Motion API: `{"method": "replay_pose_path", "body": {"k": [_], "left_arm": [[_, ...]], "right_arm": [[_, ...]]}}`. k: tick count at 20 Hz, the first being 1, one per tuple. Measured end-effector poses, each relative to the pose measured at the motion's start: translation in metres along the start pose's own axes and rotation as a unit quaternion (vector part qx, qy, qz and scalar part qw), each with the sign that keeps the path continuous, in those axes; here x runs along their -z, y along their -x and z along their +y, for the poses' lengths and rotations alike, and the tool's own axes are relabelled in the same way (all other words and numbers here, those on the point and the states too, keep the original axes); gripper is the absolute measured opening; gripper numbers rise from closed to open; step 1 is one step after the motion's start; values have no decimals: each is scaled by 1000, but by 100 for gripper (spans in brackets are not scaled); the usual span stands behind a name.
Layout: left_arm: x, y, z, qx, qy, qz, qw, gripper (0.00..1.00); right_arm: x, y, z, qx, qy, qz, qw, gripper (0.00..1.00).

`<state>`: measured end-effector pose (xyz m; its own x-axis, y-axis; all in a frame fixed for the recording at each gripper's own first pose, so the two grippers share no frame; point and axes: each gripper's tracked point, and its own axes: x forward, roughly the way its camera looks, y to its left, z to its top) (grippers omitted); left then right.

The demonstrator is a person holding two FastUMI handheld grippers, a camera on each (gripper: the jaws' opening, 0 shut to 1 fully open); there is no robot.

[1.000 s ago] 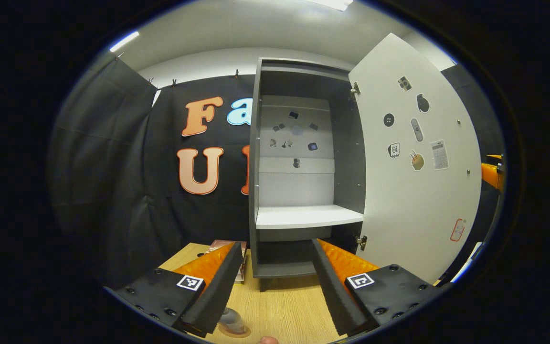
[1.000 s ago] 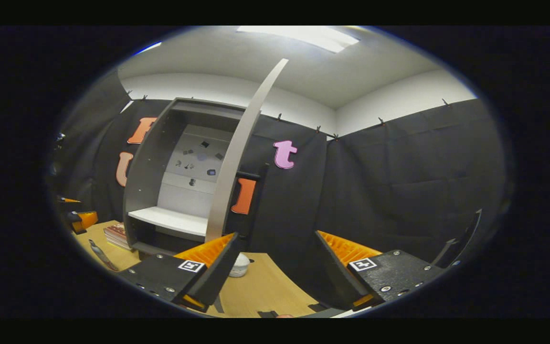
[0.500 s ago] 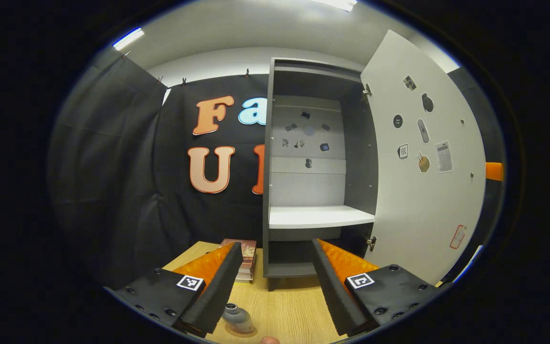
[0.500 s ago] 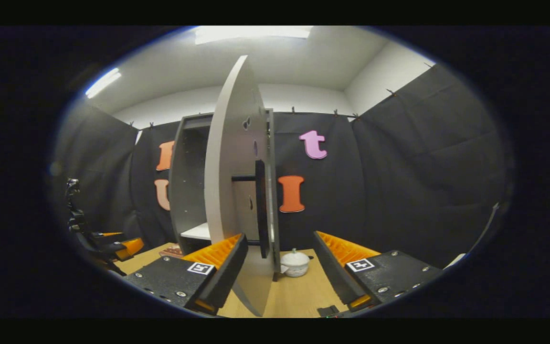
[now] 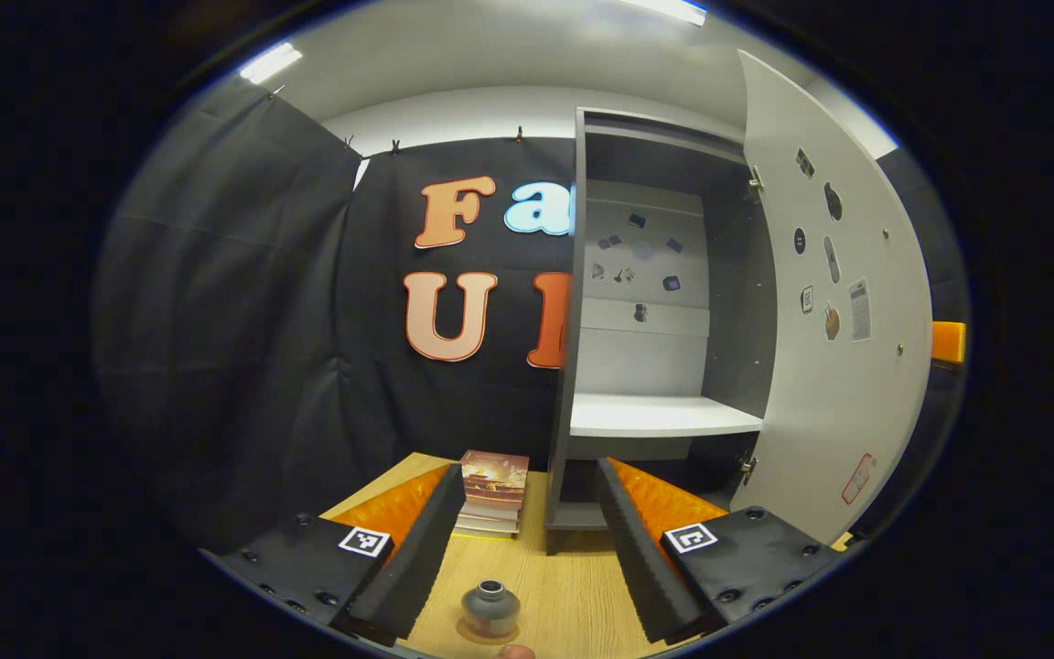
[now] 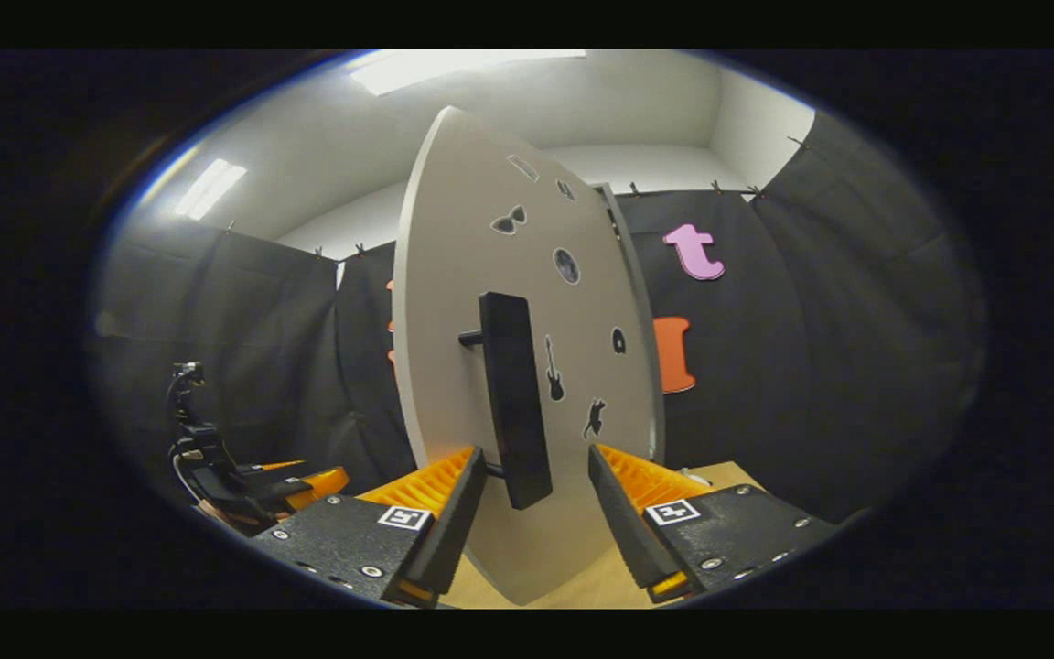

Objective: Open the cabinet door with the right hand, grasp the bottle in the cabinet with the left hand and place it on the coaster, then close the cabinet door with the right hand.

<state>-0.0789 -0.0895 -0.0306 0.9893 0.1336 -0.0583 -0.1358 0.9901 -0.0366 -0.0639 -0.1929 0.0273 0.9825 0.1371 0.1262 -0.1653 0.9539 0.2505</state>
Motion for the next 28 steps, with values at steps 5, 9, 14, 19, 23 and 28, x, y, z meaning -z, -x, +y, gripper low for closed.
{"method": "replay_pose_path", "body": {"k": [5, 9, 14, 19, 23, 28], "left_arm": [[-11, -41, 36, 22, -12, -17, 1000, 94], [-12, -76, 56, 55, -17, -22, 998, 94], [-6, -105, 76, 90, -5, -1, 996, 94], [-8, -125, 89, 92, 10, -2, 996, 94], [-10, -131, 93, 79, -6, -10, 997, 93], [-13, -138, 92, 67, -5, -14, 998, 93]], "right_arm": [[9, -29, 21, 8, 8, 3, 1000, 74], [16, -59, 48, 27, 43, 2, 999, 58], [26, -87, 57, 79, 60, 4, 995, 36], [31, -100, 60, 92, 41, 15, 995, 34], [32, -108, 62, 88, 34, 16, 995, 36], [36, -115, 64, 78, 32, 22, 996, 34]]}}
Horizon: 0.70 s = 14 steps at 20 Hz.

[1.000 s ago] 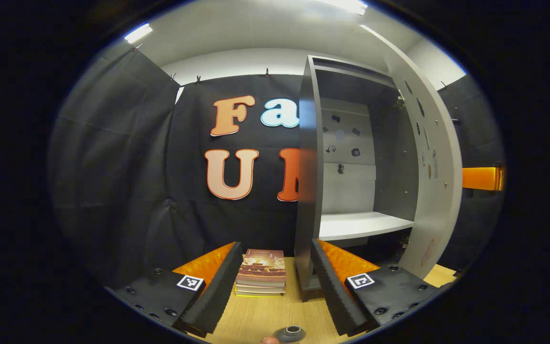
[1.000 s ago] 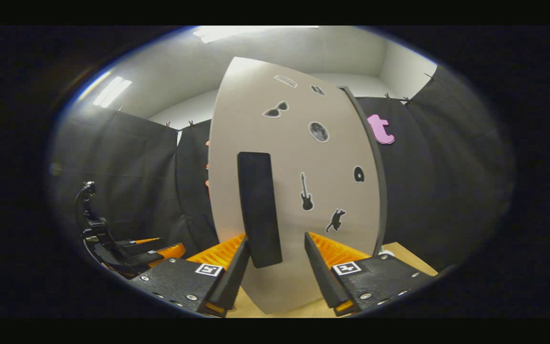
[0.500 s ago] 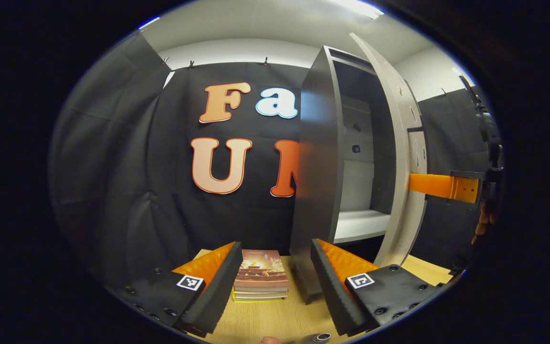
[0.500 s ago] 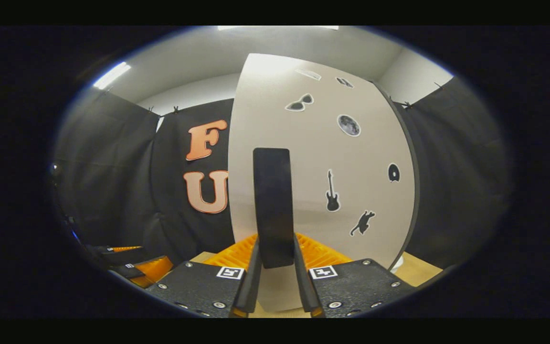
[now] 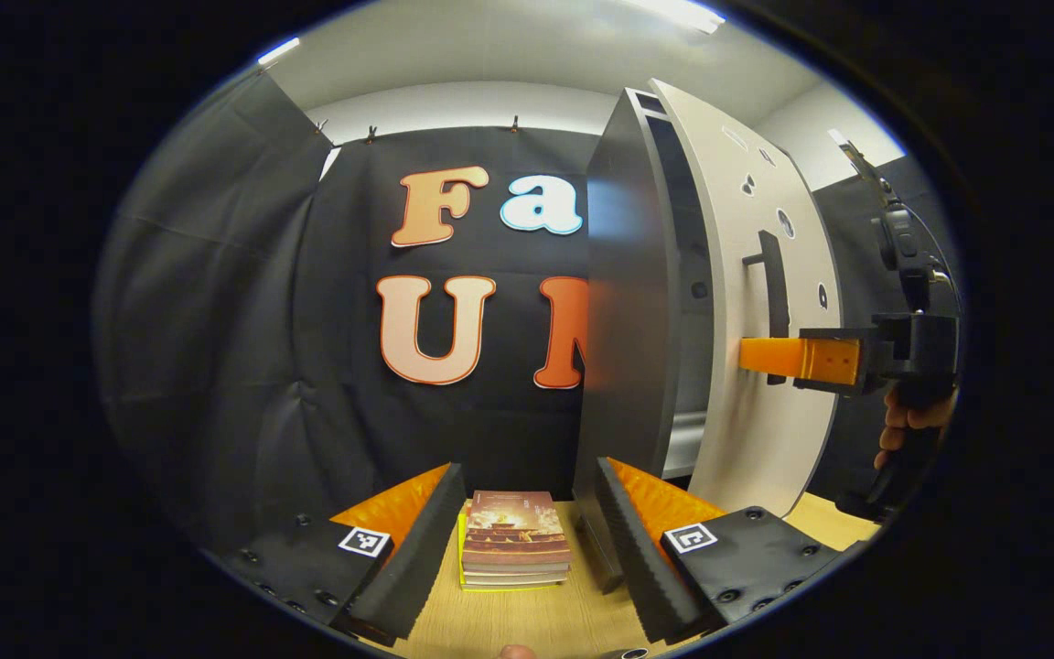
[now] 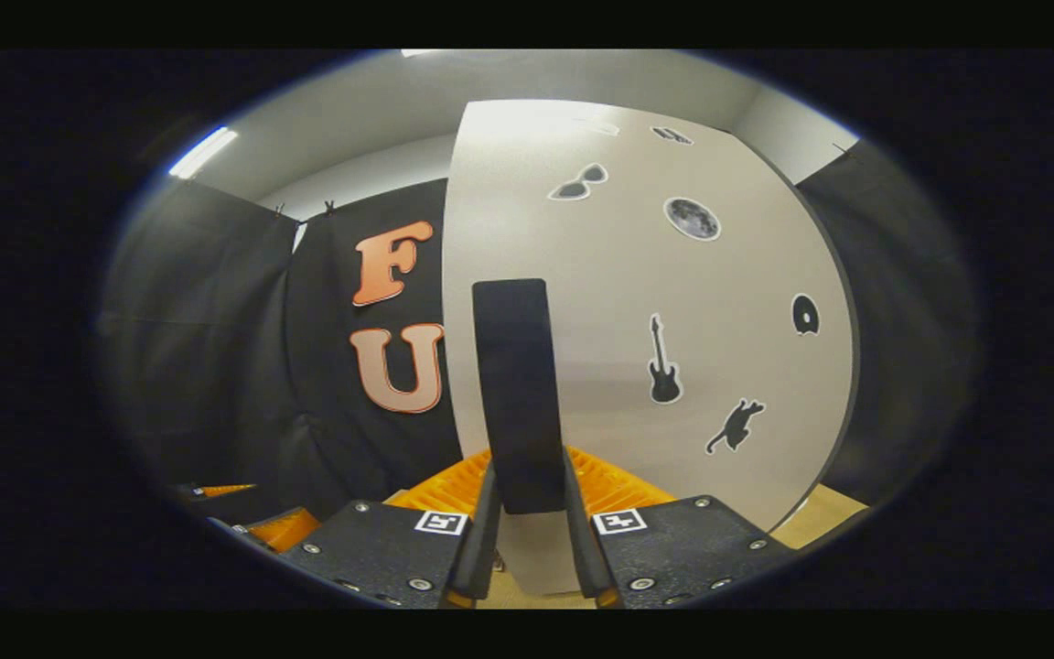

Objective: Open the cabinet door with the right hand, grasp the bottle in the cabinet with the left hand and place it on the coaster, then close the cabinet door with the right hand.

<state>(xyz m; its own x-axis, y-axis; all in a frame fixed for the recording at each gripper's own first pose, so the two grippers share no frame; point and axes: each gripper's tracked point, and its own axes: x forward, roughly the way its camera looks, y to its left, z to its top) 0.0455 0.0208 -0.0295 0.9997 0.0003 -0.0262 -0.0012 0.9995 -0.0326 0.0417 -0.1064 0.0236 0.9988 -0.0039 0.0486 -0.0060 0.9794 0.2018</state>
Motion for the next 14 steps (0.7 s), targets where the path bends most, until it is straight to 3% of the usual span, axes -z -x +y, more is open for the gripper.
{"method": "replay_pose_path", "body": {"k": [14], "left_arm": [[9, 2, 6, -37, -2, 15, 999, 93]], "right_arm": [[12, -18, 0, -7, -8, 17, 1000, 40]]}}
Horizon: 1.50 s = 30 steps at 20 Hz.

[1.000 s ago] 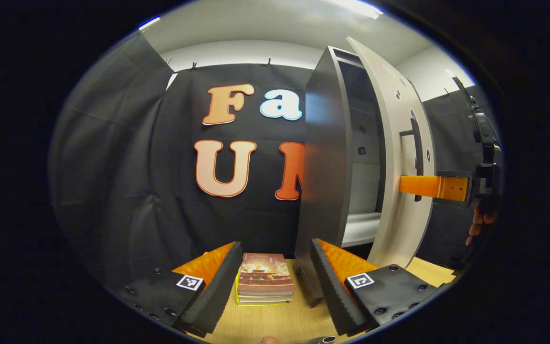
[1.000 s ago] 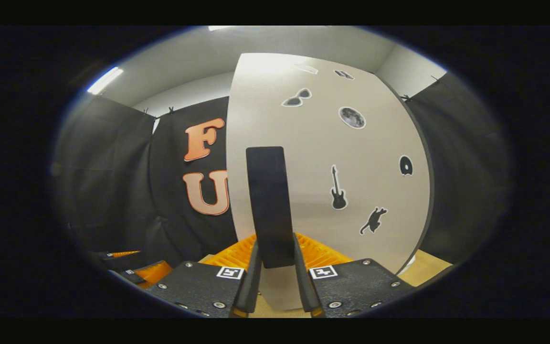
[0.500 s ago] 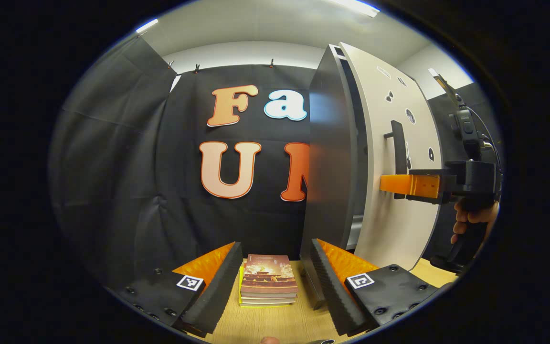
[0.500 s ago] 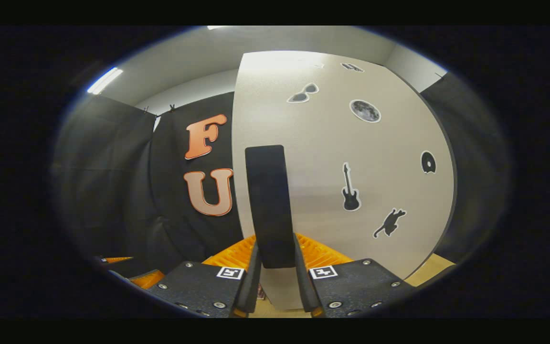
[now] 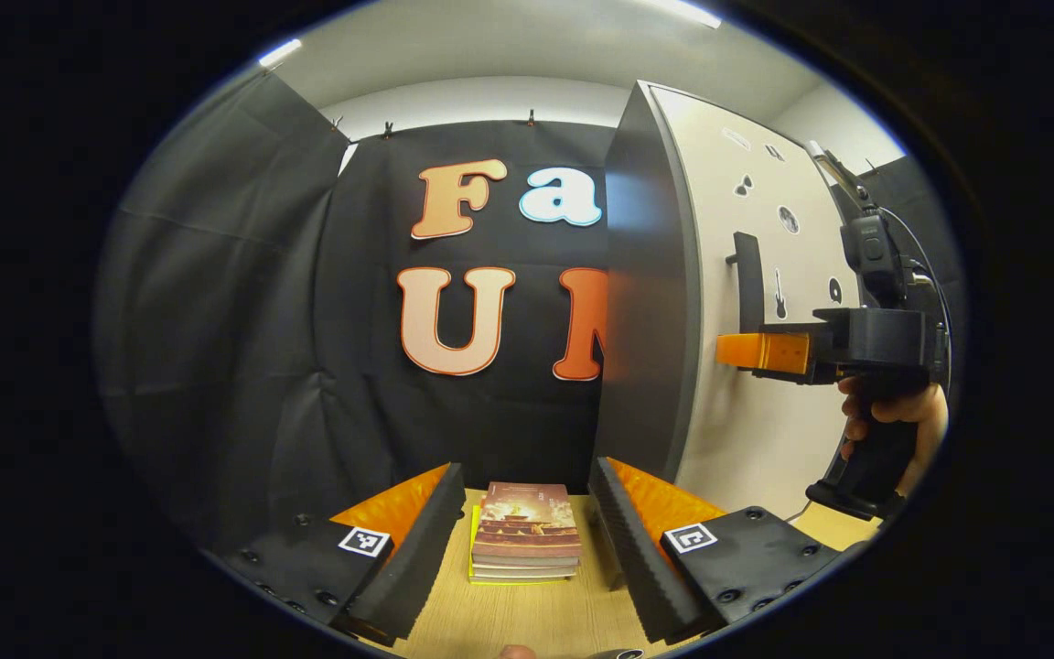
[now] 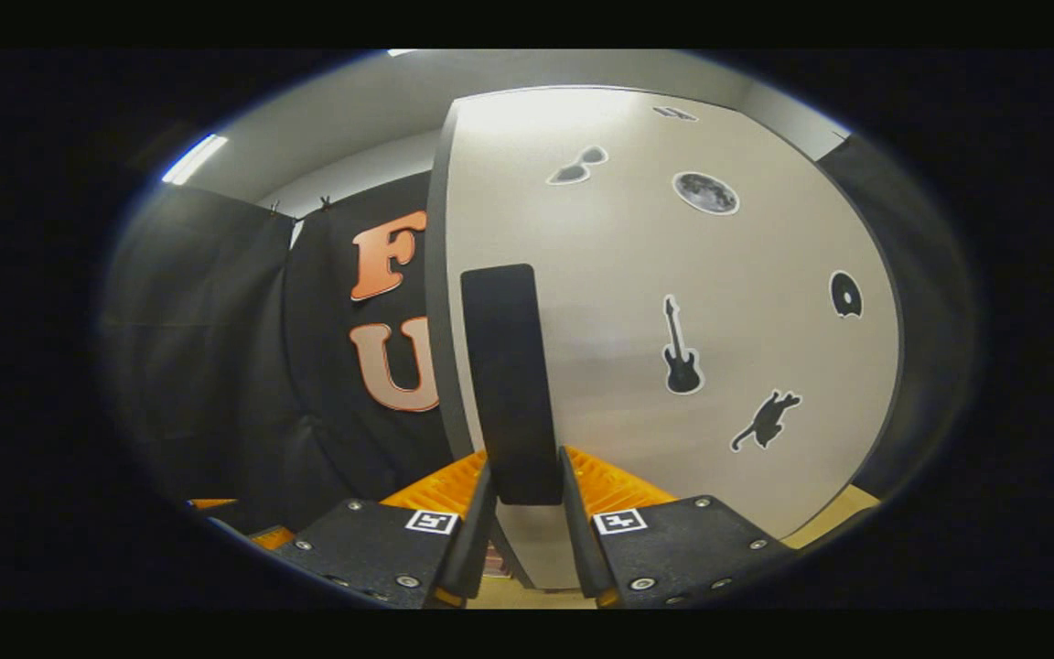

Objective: Open the cabinet door with the right hand, grasp the bottle in the cabinet with the left hand and place it on the coaster, then close the cabinet door with the right hand.

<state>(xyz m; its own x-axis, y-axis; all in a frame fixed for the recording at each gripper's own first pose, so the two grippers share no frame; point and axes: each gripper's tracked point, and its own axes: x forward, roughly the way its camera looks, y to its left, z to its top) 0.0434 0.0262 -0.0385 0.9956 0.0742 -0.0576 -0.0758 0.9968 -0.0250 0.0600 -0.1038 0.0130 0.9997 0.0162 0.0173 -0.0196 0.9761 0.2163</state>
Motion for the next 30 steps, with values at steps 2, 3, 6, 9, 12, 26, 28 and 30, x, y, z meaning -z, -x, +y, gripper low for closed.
{"method": "replay_pose_path", "body": {"k": [2, 3, 6, 9, 12, 26, 28, 30], "left_arm": [[-1, 2, 0, -4, -1, 0, 1000, 93], [-1, 2, 0, -6, -2, 1, 1000, 94], [0, 2, -3, -8, -2, 4, 1000, 94], [-2, 5, -7, -10, -3, 4, 1000, 94], [-3, 8, -11, -16, -4, 3, 1000, 94], [-18, 47, -29, -61, -28, -7, 998, 93], [-21, 52, -36, -47, -27, -13, 998, 94], [-26, 59, -40, -32, -27, -20, 999, 93]], "right_arm": [[0, 1, 2, -2, -2, -1, 1000, 41], [0, 0, 1, -5, 0, -2, 1000, 41], [1, -1, 2, -13, 7, -3, 1000, 42], [1, 1, 1, -15, 4, -1, 1000, 46], [-2, 11, -1, -24, -2, -5, 1000, 50], [-4, 123, -34, -34, 64, -19, 997, 61], [3, 140, -36, -28, 69, -14, 997, 61], [7, 156, -37, -16, 73, -13, 997, 63]]}}
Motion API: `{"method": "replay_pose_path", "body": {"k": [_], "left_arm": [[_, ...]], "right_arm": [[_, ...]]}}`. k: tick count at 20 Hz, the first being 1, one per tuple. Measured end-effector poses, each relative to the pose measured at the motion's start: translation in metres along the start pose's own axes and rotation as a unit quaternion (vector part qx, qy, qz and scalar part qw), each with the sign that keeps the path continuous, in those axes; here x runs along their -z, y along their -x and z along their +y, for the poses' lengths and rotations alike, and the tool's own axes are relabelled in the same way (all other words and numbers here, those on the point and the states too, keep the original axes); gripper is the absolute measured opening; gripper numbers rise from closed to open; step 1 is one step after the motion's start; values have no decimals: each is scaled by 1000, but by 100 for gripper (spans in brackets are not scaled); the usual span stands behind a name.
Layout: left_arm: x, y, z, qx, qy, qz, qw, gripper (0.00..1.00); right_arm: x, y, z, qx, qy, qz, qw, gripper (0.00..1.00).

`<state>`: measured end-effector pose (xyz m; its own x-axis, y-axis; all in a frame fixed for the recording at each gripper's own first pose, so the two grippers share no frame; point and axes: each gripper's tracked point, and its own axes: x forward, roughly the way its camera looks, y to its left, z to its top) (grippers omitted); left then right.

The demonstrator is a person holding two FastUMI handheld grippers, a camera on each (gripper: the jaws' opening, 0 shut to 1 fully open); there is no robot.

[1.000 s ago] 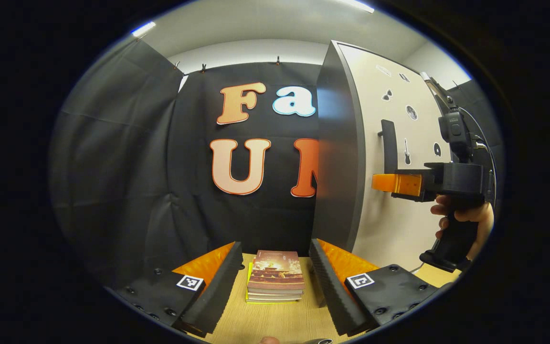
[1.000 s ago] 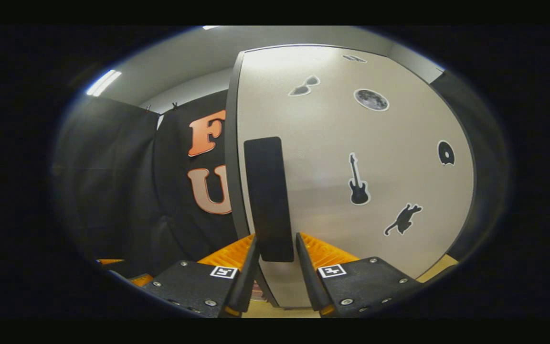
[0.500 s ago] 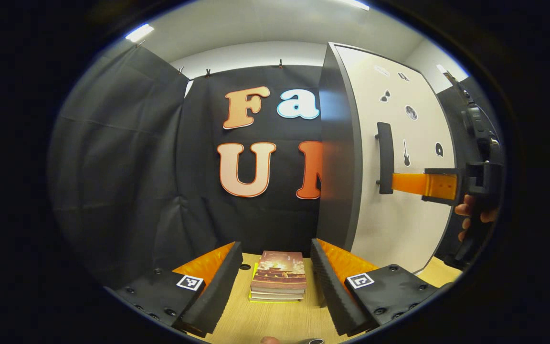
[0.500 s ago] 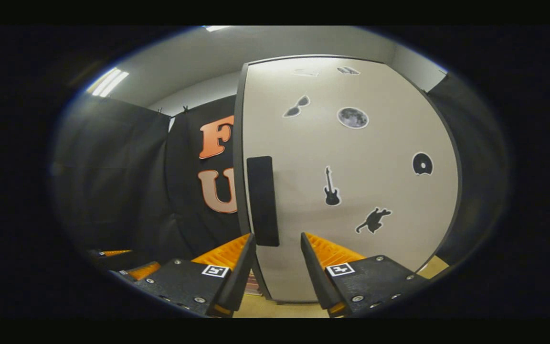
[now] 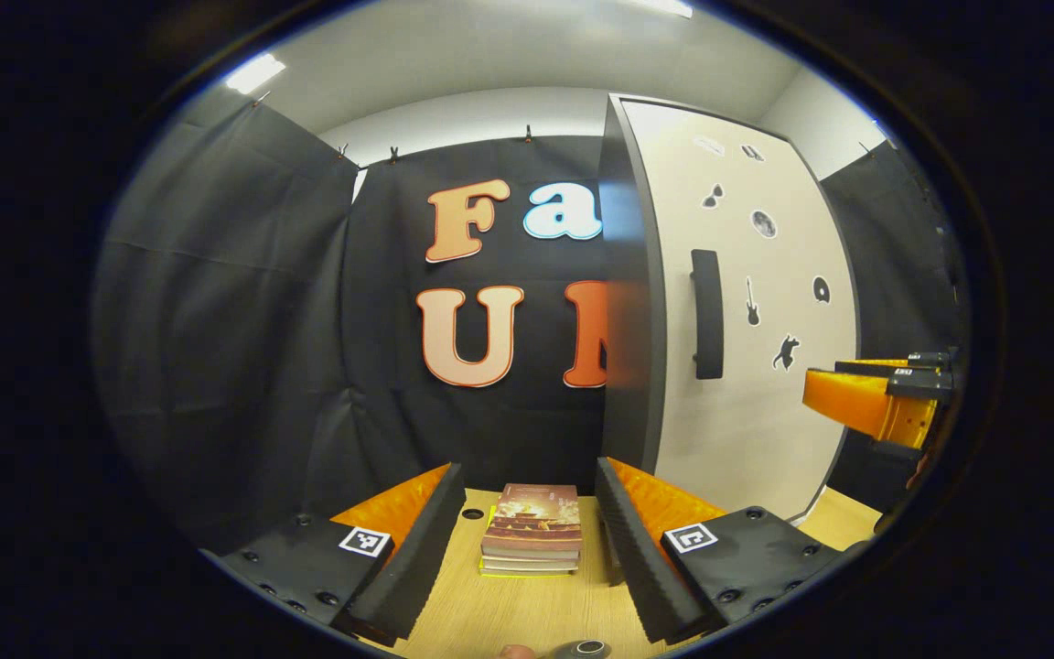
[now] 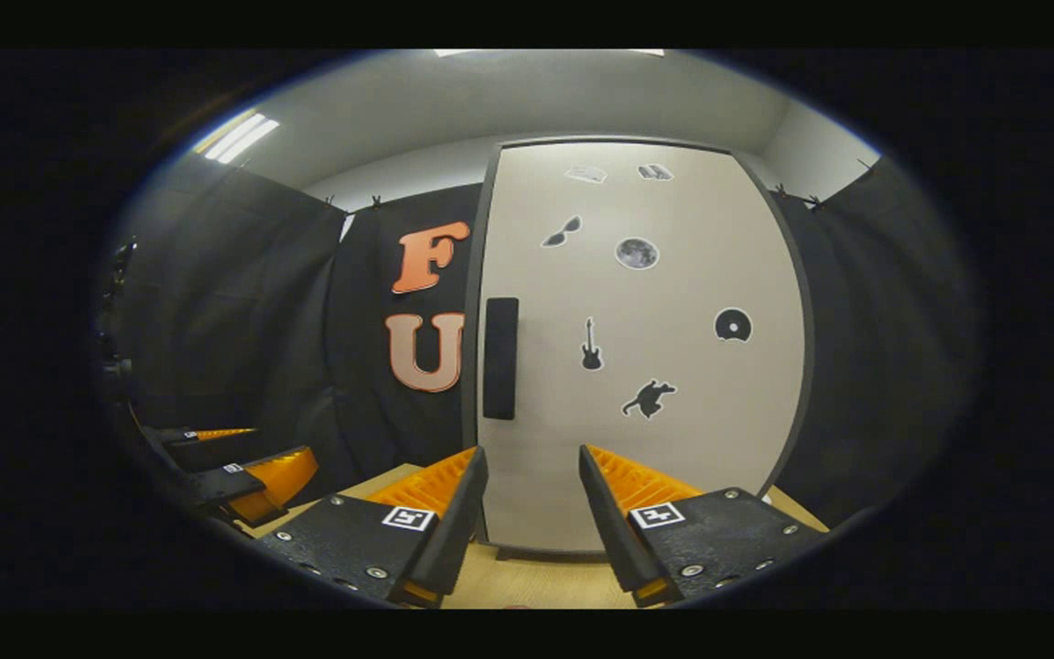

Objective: Open the cabinet door with the right hand, grasp the bottle in the cabinet with the left hand and place it on the coaster, then close the cabinet door with the right hand.

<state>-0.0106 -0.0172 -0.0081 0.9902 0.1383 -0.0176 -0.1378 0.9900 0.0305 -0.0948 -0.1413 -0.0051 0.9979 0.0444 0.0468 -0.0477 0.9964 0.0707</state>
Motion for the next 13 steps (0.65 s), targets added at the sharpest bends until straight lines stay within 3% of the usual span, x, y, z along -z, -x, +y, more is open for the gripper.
{"method": "replay_pose_path", "body": {"k": [13], "left_arm": [[-18, 39, 20, 65, 0, -19, 998, 93]], "right_arm": [[1, 90, 23, 72, 11, -7, 997, 83]]}}
